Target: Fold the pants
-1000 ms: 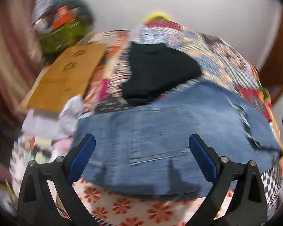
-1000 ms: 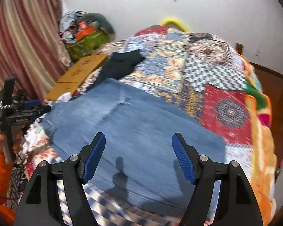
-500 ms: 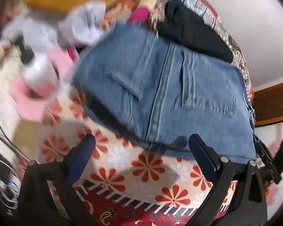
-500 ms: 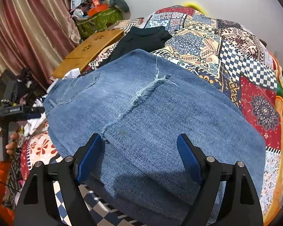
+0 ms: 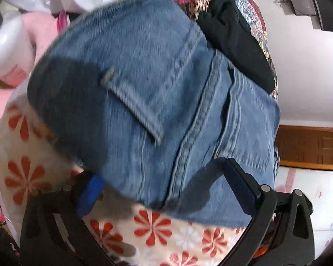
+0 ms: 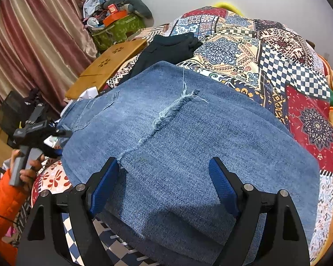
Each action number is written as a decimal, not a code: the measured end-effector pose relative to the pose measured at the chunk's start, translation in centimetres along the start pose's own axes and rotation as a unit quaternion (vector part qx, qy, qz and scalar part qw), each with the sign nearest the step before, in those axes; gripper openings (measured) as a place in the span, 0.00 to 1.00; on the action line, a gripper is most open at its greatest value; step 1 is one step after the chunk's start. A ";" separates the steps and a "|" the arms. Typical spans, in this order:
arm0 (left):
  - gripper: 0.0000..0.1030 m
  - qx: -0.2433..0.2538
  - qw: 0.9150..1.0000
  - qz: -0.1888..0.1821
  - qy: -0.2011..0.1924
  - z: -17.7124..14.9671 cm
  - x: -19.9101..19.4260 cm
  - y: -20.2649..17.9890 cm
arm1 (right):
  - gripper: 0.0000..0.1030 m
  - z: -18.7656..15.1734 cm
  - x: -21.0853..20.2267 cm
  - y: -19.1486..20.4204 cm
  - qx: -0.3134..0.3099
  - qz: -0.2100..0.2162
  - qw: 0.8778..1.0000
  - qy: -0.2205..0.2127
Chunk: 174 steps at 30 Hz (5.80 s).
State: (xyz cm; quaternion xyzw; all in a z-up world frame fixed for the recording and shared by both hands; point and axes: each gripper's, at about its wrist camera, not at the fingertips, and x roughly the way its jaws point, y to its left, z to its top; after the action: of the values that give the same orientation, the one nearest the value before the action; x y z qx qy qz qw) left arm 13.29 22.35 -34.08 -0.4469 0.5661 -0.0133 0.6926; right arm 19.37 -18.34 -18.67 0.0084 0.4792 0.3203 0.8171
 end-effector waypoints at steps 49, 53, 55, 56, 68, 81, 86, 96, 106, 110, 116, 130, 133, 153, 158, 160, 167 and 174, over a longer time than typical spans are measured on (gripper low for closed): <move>0.17 0.515 0.845 0.017 -0.142 -14.2 2.1 -42.2 | 0.79 -4.8 -5.6 -7.7 0.112 0.002 0.992 -0.055; 0.17 0.521 0.852 0.023 -0.045 -15.4 8.5 -41.2 | 0.78 -5.0 -6.5 -7.9 0.117 0.005 0.991 -0.060; 0.17 0.515 0.857 0.024 -0.008 -15.8 10.4 -40.6 | 0.78 -5.2 -7.0 -8.0 0.118 0.003 0.991 -0.062; 0.17 0.512 0.859 0.026 0.008 -15.7 11.2 -40.0 | 0.78 -5.4 -7.3 -8.0 0.118 0.000 0.991 -0.063; 0.26 0.567 0.819 0.088 0.013 -19.6 13.5 -38.9 | 0.78 -6.8 -8.7 -8.1 0.120 -0.021 0.991 -0.058; 0.90 0.506 0.848 0.127 -0.096 -10.4 8.0 -38.7 | 0.78 -7.3 -9.1 -7.3 0.114 -0.031 0.992 -0.054; 0.90 0.477 0.842 0.212 -0.134 -3.1 9.0 -37.5 | 0.78 -7.4 -8.7 -7.1 0.115 -0.032 0.992 -0.048; 0.90 0.472 0.822 0.311 -0.067 5.1 15.6 -33.6 | 0.80 -6.1 -7.4 -7.5 0.112 -0.051 0.992 -0.036; 1.00 0.516 0.795 0.315 -0.049 6.0 15.6 -29.0 | 0.82 -3.2 -4.9 -9.2 0.083 -0.061 0.994 -0.020; 1.00 0.487 0.817 0.305 -0.042 6.2 13.5 -26.1 | 0.81 -1.6 -4.0 -10.8 0.089 -0.068 0.993 -0.031; 1.00 0.409 0.866 0.286 -0.017 4.3 9.5 -20.7 | 0.81 0.3 -3.5 -11.9 0.096 -0.079 0.991 -0.044; 1.00 0.412 0.881 0.232 -0.018 -8.0 5.2 -20.4 | 0.81 -2.0 -8.6 -8.6 0.074 -0.074 0.992 -0.077; 1.00 0.427 0.871 0.241 -0.041 -9.4 5.2 -21.8 | 0.81 -2.7 -9.1 -8.1 0.072 -0.068 0.992 -0.076; 1.00 0.423 0.891 0.153 -0.063 -1.3 6.6 -30.9 | 0.80 2.9 -6.4 -9.2 0.036 -0.058 0.994 -0.083; 1.00 0.403 0.907 0.122 -0.017 1.0 10.8 -31.9 | 0.71 6.2 -2.9 -11.3 0.049 -0.036 0.996 -0.072; 1.00 0.402 0.909 0.109 0.002 1.4 12.0 -32.2 | 0.61 6.9 -1.4 -12.2 0.058 -0.026 0.996 -0.057; 0.73 0.392 0.915 0.084 0.050 1.7 15.8 -33.0 | 0.44 7.5 3.1 -14.0 0.087 0.024 0.996 -0.024; 0.61 0.488 0.860 0.148 -0.022 -2.0 14.9 -35.7 | 0.27 7.3 2.2 -12.9 0.059 0.018 0.997 -0.042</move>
State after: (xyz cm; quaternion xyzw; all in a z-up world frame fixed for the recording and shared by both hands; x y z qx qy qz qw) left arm 34.43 -8.08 -22.89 0.0369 0.5311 -0.1754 0.8281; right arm 32.49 -25.32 -20.60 0.0786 0.4618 0.3058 0.8289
